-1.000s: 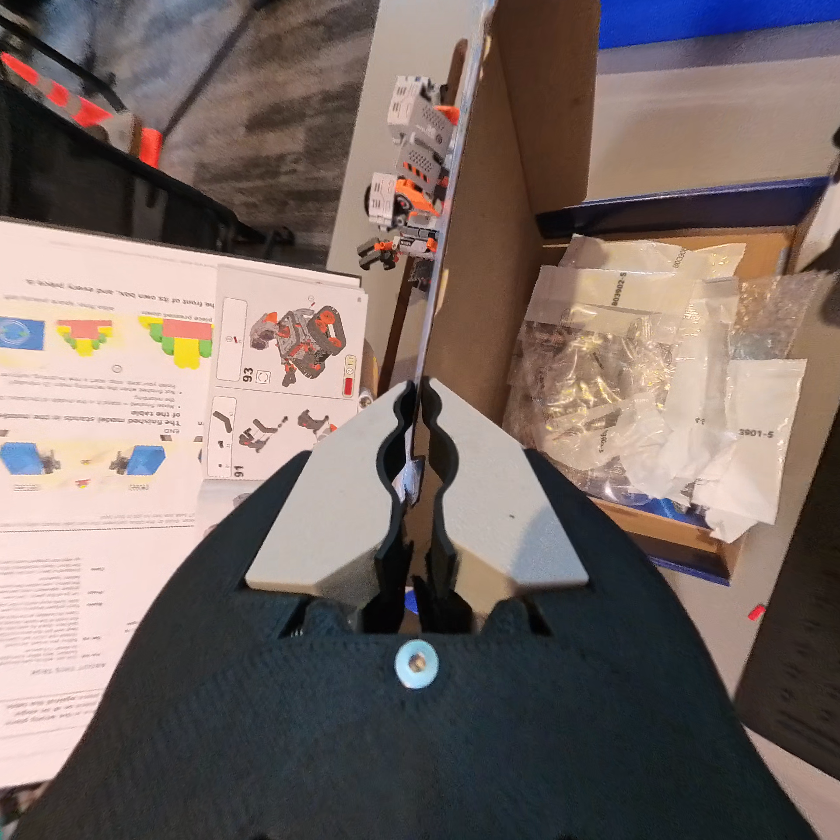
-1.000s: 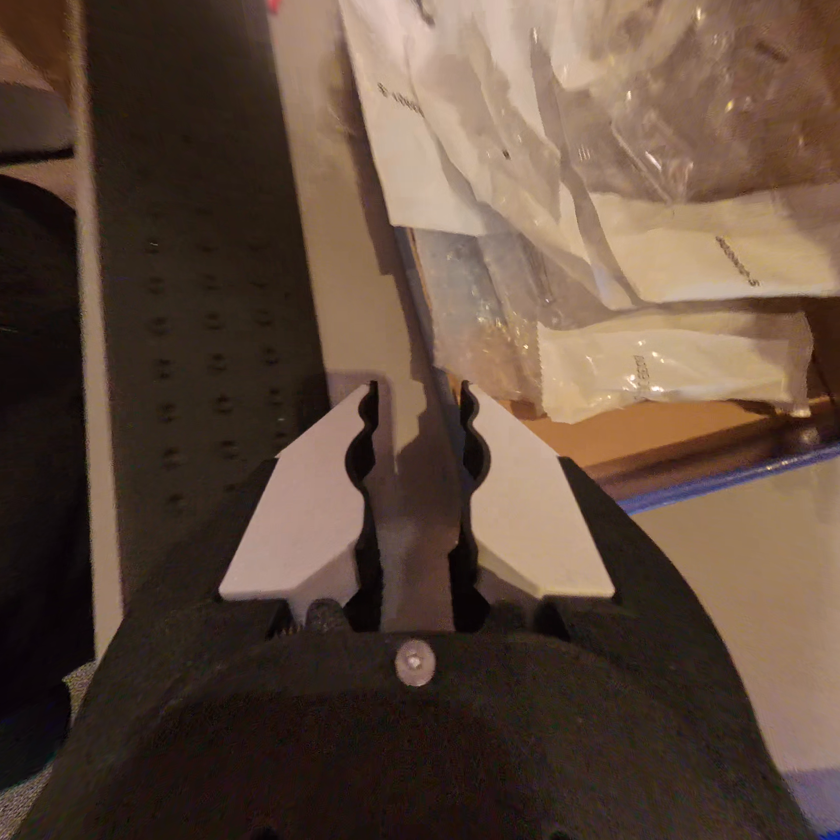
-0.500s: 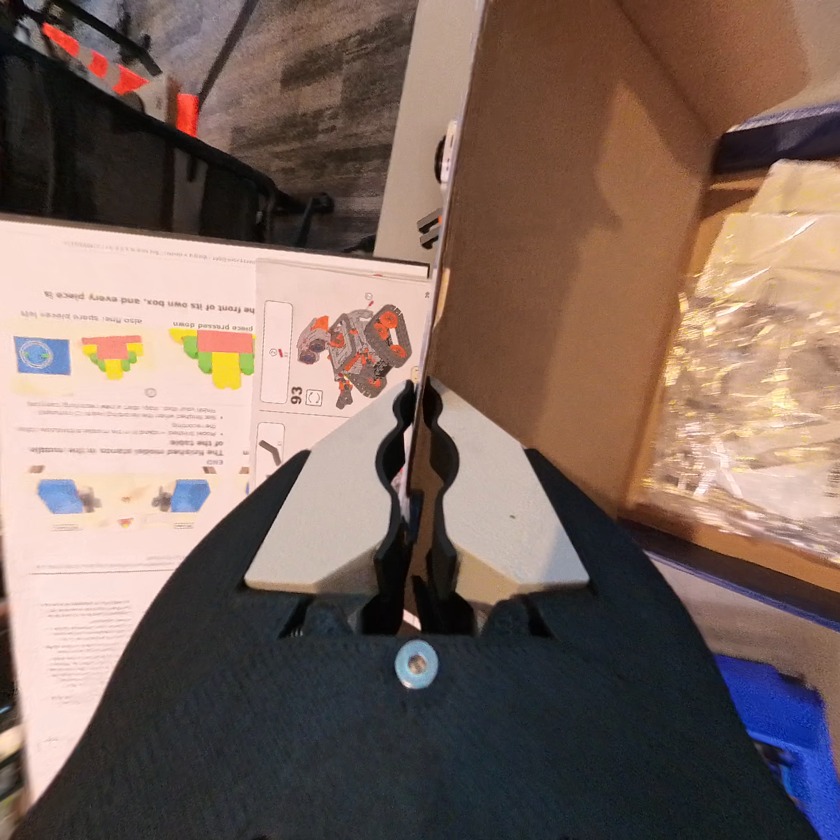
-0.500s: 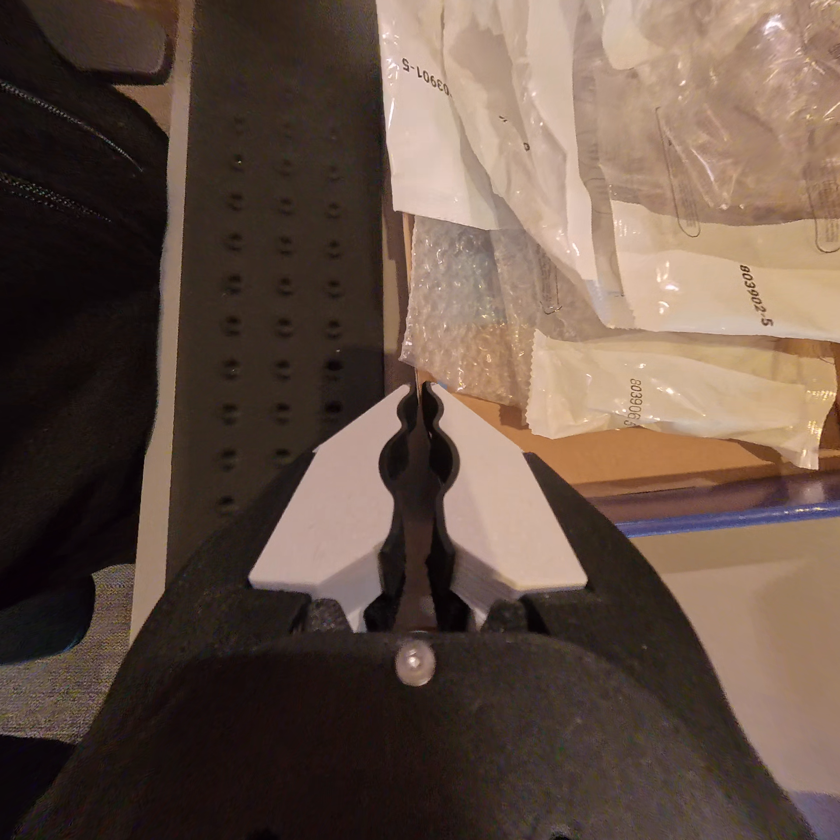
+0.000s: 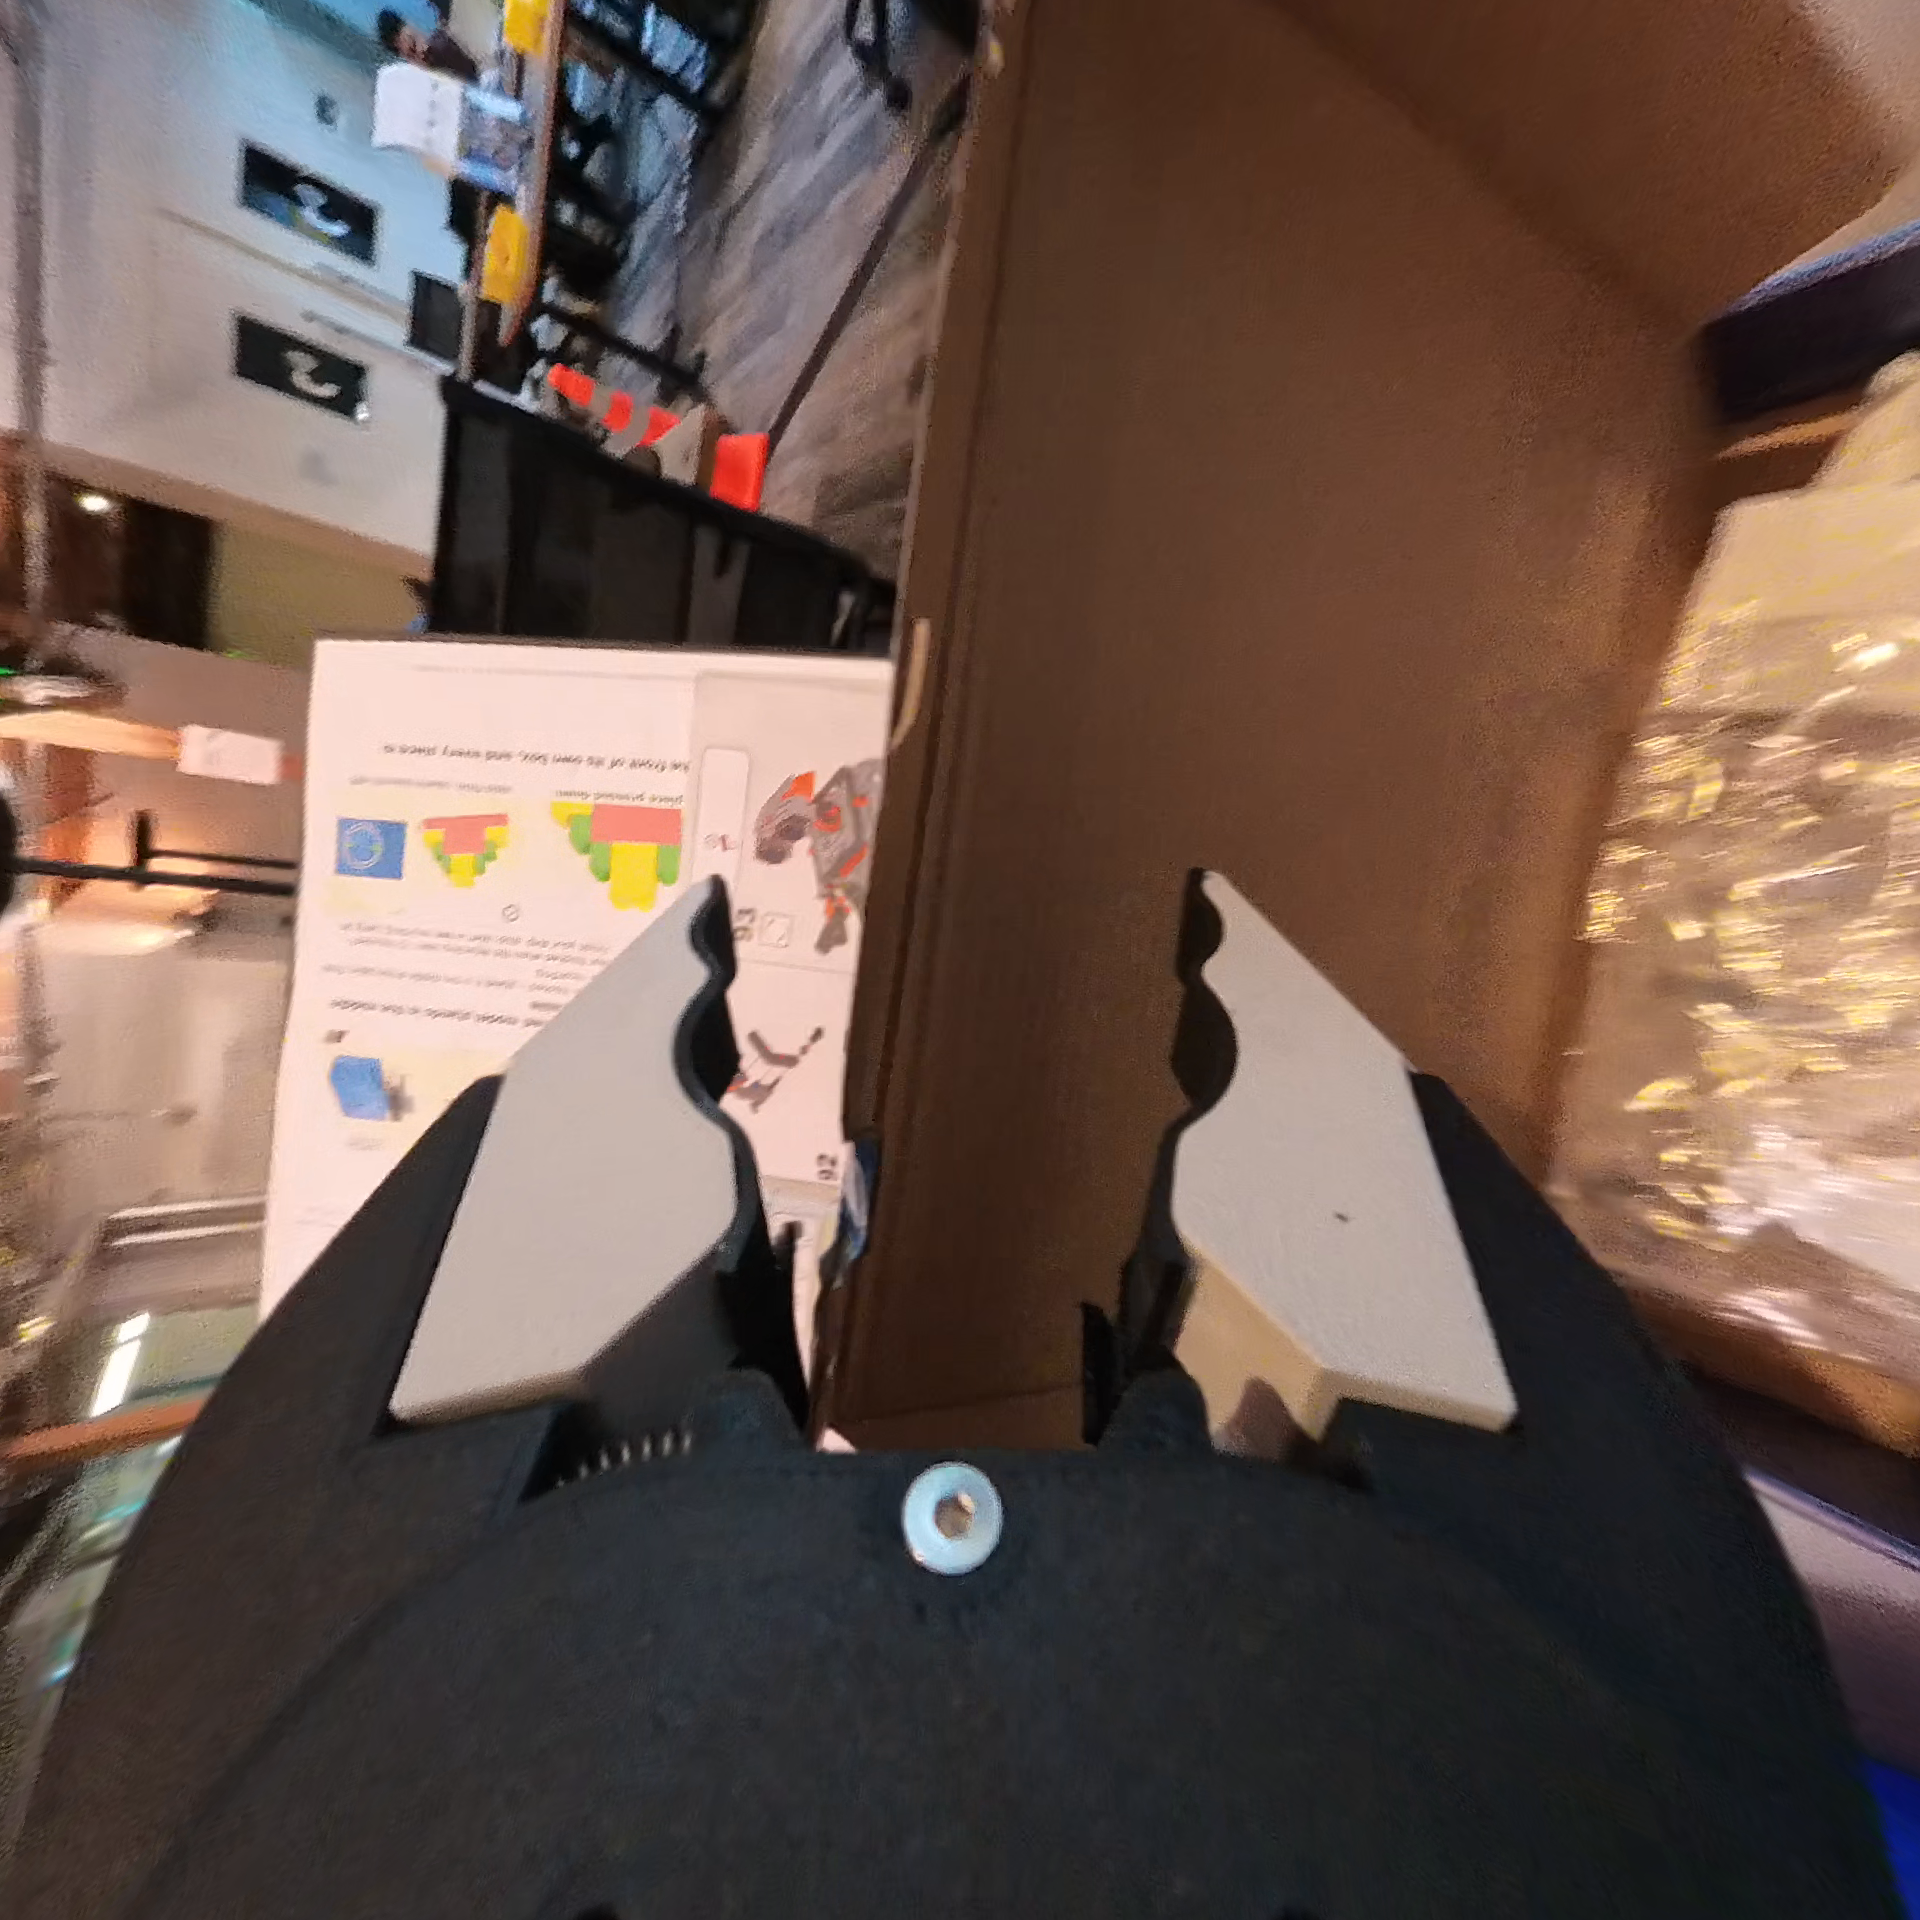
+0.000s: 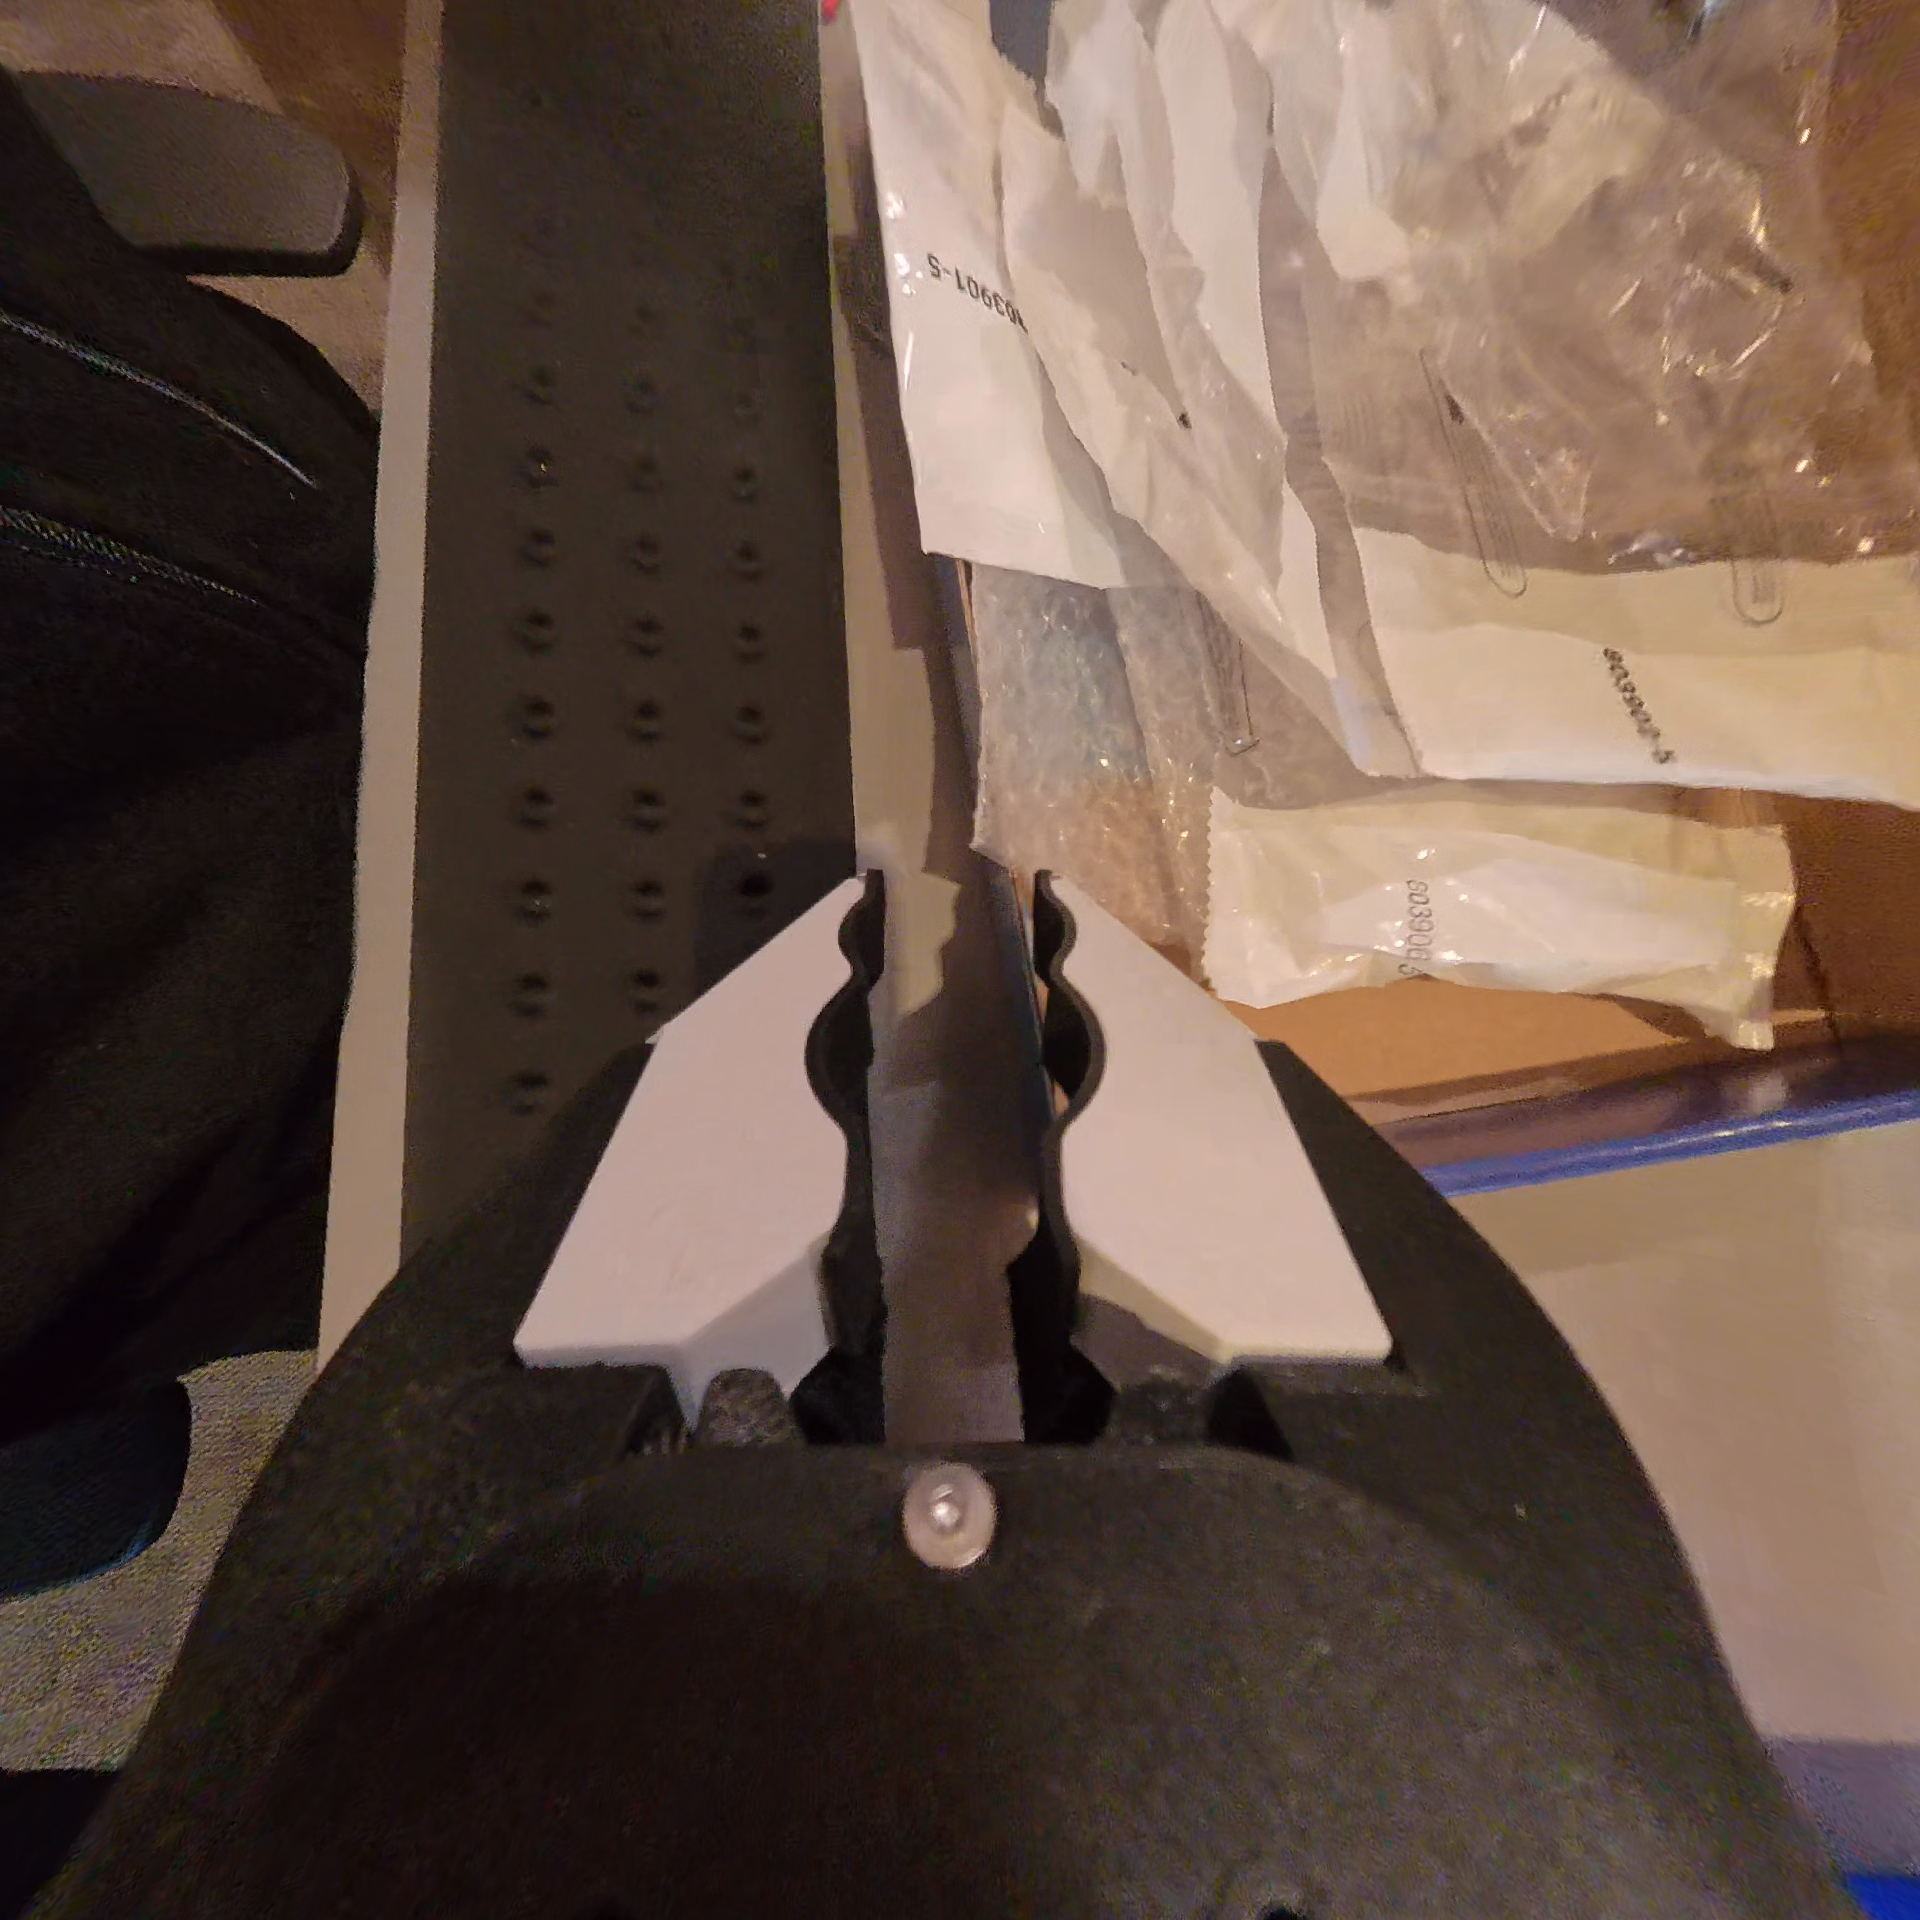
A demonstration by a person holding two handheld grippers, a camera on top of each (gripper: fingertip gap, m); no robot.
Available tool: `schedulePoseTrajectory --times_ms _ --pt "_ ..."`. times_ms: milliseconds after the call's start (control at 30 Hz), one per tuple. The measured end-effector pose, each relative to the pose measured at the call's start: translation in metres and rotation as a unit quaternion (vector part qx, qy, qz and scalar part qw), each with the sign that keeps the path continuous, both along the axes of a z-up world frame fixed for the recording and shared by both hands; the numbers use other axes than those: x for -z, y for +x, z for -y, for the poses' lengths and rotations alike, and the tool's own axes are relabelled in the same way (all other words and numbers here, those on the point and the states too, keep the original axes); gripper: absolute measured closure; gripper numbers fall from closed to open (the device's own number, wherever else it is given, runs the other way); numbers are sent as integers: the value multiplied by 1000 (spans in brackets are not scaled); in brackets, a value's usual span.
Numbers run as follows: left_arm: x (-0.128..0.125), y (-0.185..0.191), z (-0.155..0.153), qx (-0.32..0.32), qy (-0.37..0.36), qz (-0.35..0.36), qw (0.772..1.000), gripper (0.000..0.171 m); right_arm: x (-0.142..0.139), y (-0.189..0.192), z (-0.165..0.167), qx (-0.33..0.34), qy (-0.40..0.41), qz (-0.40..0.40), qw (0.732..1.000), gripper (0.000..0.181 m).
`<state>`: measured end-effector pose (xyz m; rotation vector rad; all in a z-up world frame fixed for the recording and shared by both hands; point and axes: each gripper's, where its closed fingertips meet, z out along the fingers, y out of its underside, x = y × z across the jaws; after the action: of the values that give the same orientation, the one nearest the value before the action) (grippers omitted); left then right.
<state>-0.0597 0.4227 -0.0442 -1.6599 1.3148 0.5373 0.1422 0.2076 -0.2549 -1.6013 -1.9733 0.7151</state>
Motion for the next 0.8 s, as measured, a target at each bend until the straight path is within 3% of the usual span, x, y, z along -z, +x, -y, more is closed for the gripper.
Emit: schedulePoseTrajectory --times_ms 100,200,267,400,467,533,567,600,633,800 --pt "-8 15 30 46 -27 47 997 77 -8 -6 2 -4 13 0 1000 151" --pt "-17 26 63 93 -48 100 990 89 -16 -16 10 -16 31 3 999 151" --pt "-27 25 79 109 -23 119 987 102 -12 -21 8 -8 52 21 998 146" --pt "-39 -2 93 61 28 124 990 87 8 -17 -7 24 79 70 994 156" --pt "-34 -15 100 36 22 132 990 76 19 -12 -10 27 88 95 991 179" --pt "-25 -14 112 58 1 132 990 110 20 -16 -9 24 89 88 992 180" --pt "-17 -12 116 60 -24 134 989 113 20 -16 -8 21 93 87 992 181" --pt "-10 -7 120 71 -48 135 987 128 19 -17 -8 19 96 88 991 181" --pt "-5 -1 125 86 -62 133 985 151 17 -18 -8 18 99 86 991 181" --pt "-13 2 120 76 -25 128 989 166 7 -17 -7 18 116 80 990 181"
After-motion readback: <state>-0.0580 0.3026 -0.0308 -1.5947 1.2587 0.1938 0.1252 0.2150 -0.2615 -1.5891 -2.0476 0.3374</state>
